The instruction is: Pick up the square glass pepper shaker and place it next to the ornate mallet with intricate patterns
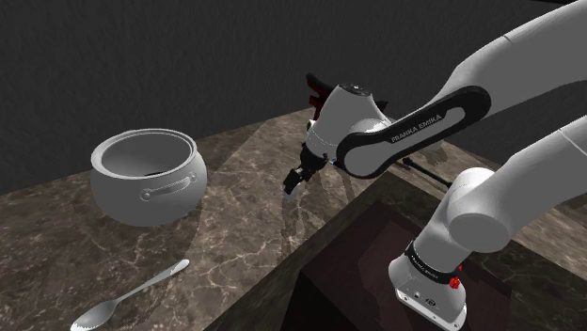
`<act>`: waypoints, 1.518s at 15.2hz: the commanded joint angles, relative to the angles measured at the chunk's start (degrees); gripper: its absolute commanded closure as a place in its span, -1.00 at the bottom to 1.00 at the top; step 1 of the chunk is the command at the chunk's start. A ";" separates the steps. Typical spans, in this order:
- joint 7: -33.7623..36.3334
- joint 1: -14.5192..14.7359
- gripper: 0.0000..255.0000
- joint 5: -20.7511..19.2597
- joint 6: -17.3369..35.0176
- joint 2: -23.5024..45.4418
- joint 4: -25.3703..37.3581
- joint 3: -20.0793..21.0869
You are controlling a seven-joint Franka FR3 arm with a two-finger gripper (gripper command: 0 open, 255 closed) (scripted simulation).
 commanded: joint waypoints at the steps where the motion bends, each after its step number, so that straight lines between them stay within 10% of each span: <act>1: 0.54 -0.60 -1.00 -0.65 2.78 2.68 -0.05 0.58; 9: 0.54 -0.60 -1.00 -0.65 2.77 2.67 -0.05 0.57; 10: 0.54 -0.60 1.00 -0.65 2.77 2.67 -0.05 0.57; 23: -0.08 -0.01 1.00 -0.01 -1.47 -0.51 1.03 -0.13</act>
